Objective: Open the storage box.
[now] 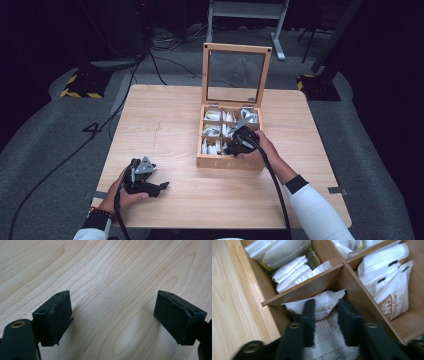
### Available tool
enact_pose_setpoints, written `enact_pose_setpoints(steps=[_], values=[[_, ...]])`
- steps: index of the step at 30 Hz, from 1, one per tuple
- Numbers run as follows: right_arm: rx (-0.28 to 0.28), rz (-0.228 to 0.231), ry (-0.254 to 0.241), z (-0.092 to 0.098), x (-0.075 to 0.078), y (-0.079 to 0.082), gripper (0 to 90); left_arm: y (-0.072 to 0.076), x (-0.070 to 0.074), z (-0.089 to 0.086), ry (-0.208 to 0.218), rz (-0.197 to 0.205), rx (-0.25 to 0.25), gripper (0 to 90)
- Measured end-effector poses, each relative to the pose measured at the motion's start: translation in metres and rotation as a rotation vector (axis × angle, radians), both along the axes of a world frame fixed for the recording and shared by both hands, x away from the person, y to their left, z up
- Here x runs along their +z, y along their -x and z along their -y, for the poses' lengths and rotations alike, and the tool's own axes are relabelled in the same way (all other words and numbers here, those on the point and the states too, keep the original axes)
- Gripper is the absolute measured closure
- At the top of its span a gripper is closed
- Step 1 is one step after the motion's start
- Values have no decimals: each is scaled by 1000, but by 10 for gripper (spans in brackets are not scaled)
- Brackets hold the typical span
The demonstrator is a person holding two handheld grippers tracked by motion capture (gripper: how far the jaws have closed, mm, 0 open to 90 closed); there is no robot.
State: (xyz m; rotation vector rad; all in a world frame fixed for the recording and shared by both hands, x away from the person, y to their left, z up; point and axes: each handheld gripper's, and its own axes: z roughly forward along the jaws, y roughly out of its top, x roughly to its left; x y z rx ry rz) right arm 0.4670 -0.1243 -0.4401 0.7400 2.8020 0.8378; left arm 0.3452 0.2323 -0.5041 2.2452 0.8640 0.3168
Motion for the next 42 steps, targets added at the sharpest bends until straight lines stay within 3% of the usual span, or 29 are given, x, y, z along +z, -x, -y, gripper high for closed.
enact_pose_setpoints(steps=[3, 11, 15, 21, 22, 24, 30, 42], values=[[-7, -2, 37, -6, -1, -2, 566, 0, 0, 0, 0, 0, 0, 152], [2, -93, 42, -8, -4, -13, 586, 0, 0, 0, 0, 0, 0, 152], [39, -69, 59, -11, -4, -10, 715, 0, 0, 0, 0, 0, -1, 153], [56, 7, 71, -13, -2, -2, 805, 0, 0, 0, 0, 0, 0, 153], [64, 19, 70, -13, -2, 0, 870, 0, 0, 0, 0, 0, 0, 153], [80, 48, 57, -11, -1, 3, 900, 0, 0, 0, 0, 0, 0, 153], [59, 77, -34, 3, 4, 3, 900, 0, 0, 0, 0, 0, 0, 153], [58, 148, -144, 27, 24, 13, 900, 0, 0, 0, 1, 0, 0, 152]])
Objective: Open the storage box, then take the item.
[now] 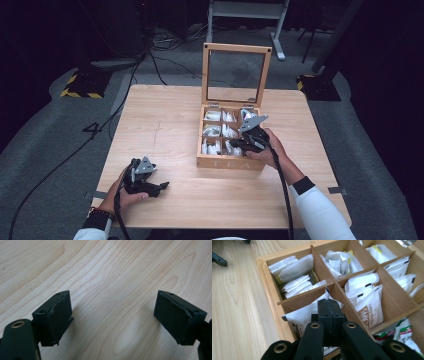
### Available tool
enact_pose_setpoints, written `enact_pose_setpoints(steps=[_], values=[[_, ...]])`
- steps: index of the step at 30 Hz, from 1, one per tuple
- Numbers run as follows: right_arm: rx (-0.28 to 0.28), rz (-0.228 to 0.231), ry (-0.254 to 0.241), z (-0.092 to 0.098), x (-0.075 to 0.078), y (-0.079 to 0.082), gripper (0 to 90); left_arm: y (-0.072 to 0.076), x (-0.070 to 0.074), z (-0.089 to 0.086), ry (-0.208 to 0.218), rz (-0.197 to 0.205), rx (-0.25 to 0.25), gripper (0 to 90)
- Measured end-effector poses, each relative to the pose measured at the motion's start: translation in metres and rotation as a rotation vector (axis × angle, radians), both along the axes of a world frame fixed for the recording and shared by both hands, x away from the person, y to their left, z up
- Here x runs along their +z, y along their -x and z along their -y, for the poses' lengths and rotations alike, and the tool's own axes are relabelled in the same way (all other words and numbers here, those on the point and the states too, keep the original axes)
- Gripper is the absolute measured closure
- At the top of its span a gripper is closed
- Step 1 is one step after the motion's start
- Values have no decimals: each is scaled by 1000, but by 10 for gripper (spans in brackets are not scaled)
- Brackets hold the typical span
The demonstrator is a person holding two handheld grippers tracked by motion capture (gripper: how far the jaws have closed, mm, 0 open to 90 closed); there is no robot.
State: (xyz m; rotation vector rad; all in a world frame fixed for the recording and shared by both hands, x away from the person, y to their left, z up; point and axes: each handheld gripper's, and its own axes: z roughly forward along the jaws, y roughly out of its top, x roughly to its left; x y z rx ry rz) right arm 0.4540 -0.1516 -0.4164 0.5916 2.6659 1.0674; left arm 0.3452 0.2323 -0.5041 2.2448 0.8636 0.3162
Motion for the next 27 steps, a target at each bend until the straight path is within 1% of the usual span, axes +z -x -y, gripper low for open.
enact_pose_setpoints(steps=[7, 9, 12, 20, 24, 27], values=[[2, 21, -54, 11, 8, 3, 900, -1, 0, 0, 1, 0, -3, 151], [9, 29, -59, 12, 9, 4, 900, -2, 0, 0, -4, 5, -10, 149], [15, 36, -76, 15, 11, 6, 900, -2, 0, 0, 1, 0, -10, 148], [-1, 55, -108, 25, 15, 7, 900, -2, 0, 0, -2, 2, -9, 149], [-5, 69, -131, 32, 21, 9, 900, -2, 0, 0, -2, 3, -5, 150], [-11, 84, -159, 38, 27, 12, 900, -2, 0, 0, -2, 3, -5, 150]])
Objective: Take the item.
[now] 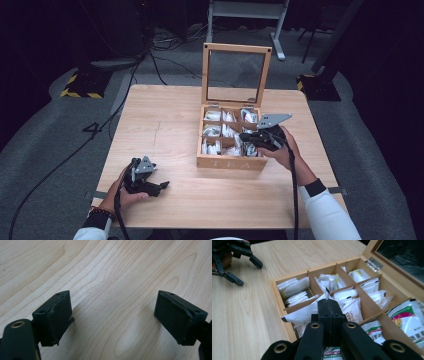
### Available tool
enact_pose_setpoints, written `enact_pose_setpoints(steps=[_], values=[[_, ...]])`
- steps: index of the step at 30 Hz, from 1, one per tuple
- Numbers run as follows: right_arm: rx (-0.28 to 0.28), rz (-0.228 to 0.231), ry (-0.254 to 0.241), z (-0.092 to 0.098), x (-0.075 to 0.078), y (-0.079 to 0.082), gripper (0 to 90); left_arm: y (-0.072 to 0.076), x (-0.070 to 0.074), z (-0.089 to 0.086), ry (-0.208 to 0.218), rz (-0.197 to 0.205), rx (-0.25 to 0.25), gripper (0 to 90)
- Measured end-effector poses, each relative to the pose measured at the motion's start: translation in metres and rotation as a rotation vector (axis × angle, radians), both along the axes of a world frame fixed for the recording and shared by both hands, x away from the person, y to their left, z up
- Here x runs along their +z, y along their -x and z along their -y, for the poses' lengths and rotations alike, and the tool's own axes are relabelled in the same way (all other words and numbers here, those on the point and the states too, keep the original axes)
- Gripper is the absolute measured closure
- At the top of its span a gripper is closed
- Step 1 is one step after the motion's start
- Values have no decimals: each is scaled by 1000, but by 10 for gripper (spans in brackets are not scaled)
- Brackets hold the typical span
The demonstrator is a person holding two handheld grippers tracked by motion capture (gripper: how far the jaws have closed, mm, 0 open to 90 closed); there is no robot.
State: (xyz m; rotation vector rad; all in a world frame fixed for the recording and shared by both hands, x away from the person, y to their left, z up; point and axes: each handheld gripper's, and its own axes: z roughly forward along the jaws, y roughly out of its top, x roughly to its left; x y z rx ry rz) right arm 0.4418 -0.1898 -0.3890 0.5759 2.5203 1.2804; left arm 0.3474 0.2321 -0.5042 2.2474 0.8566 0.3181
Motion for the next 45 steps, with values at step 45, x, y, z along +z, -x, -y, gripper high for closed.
enact_pose_setpoints(steps=[45], values=[[94, 67, -87, 31, 23, 66, 900, -1, 0, 1, 4, -1, 3, 149]])
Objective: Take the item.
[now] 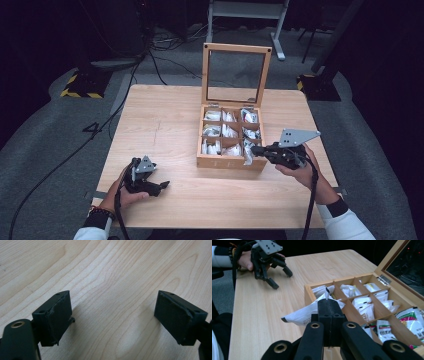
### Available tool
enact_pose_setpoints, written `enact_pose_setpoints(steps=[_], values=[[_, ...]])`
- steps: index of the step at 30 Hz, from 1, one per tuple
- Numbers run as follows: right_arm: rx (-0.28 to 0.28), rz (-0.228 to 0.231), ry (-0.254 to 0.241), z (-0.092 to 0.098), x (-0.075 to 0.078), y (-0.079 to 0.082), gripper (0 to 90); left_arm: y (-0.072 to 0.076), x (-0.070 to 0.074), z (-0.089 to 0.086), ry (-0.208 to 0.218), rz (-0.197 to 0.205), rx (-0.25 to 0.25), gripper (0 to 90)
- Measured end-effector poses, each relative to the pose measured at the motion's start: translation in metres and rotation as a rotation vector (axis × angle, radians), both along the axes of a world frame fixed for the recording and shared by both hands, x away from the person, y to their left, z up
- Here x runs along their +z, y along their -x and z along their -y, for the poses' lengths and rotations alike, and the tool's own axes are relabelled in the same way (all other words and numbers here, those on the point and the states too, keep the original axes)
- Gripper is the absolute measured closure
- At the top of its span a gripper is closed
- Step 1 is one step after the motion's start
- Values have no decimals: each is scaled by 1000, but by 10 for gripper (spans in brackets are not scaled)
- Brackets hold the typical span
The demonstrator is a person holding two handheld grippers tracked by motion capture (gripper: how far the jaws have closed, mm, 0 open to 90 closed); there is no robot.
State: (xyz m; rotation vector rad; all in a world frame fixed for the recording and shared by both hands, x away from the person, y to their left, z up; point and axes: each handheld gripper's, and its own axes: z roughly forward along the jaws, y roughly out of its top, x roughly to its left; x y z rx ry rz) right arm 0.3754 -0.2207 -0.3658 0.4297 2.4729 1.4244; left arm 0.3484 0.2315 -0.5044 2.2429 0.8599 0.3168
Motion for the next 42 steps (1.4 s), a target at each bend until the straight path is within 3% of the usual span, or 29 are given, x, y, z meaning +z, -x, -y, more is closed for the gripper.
enact_pose_setpoints(steps=[14, 27, 34, 42], values=[[95, -55, 101, -22, -36, 24, 900, 0, 0, 0, 0, 0, 0, 149], [142, -122, 206, -45, -77, 23, 900, 0, 0, 0, 0, 0, 2, 149], [131, -136, 225, -46, -87, 19, 900, 1, 0, 0, -1, 1, 7, 150], [120, -147, 212, -43, -88, 17, 898, 2, 0, 2, -4, 1, 25, 150]])
